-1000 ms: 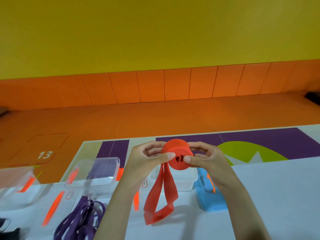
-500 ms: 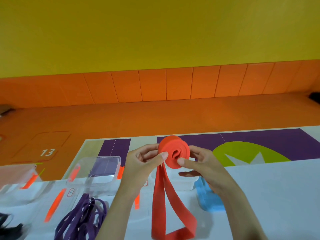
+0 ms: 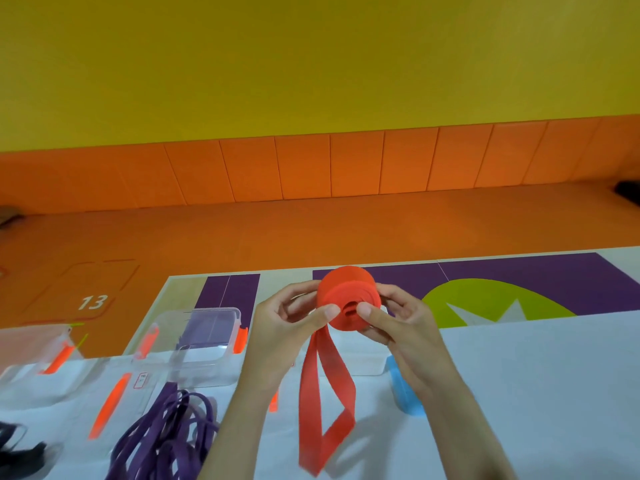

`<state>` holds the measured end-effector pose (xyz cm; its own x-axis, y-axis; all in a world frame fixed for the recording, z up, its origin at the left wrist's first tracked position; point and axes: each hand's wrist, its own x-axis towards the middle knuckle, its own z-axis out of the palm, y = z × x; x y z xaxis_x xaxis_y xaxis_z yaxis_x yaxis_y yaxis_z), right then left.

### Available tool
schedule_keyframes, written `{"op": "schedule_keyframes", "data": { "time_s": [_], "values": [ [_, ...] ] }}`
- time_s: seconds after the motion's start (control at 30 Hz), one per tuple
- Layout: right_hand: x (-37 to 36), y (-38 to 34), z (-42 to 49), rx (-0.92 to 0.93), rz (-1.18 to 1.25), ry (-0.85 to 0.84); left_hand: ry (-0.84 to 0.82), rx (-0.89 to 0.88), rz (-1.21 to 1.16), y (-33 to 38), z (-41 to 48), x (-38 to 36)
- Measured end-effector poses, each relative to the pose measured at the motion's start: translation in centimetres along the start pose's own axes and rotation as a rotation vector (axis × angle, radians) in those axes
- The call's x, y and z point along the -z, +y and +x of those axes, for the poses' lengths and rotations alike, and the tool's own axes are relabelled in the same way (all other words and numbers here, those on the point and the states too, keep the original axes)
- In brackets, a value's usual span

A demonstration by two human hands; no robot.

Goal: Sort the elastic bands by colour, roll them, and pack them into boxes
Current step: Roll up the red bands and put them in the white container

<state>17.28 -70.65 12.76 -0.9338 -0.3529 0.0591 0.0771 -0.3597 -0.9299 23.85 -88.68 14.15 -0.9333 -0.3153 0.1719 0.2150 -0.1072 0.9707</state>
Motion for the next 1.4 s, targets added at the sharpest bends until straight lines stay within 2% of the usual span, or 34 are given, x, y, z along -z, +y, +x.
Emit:
{"op": "schedule_keyframes", "data": {
  "time_s": [0.1, 0.2, 0.4, 0.53, 0.73, 0.87, 1.07, 1.23, 1.3, 1.4],
  "values": [
    [-0.6, 1.6, -0.6, -0.042, 0.106, 0.022, 0.009, 0.022, -0.019, -0.6, -0.3, 0.5],
    [-0.6, 3.0, -1.1, -0.128, 0.153, -0.044, -0.021, 0.014, 0.087, -0.6, -0.2, 0.9],
    [1.3, 1.3, -0.7, -0.104, -0.189, -0.151, -0.085, -0.019, 0.325, 0.4, -0.2, 2.0],
    [1.6, 0.2, -0.5, -0.049, -0.214, -0.136, -0.056, -0.015, 0.236, 0.3, -0.6, 1.0],
    [1.8, 0.5, -0.6, -0.015, -0.069, -0.018, -0.067, 0.106, 0.123, -0.6, -1.4, 1.2],
    [1.8, 0.1, -0.6, -0.015, -0.052, -0.042, -0.074, 0.152, 0.079, -1.2, -1.8, 1.3],
    [0.4, 0.8, -0.8, -0.066, 0.057, -0.052, 0.008, 0.094, 0.001, -1.5, -1.8, 0.3],
    [0.3, 1.0, -0.9, -0.08, 0.124, -0.129, 0.041, 0.04, -0.063, -1.6, -1.8, 0.0],
    [0.4, 0.9, -0.9, -0.092, 0.074, -0.18, 0.057, 0.004, -0.053, -1.5, -1.9, 0.3],
    [1.1, 0.0, -0.6, -0.014, -0.177, -0.231, 0.037, -0.007, 0.04, -0.9, -1.9, 0.9]
  ]
}}
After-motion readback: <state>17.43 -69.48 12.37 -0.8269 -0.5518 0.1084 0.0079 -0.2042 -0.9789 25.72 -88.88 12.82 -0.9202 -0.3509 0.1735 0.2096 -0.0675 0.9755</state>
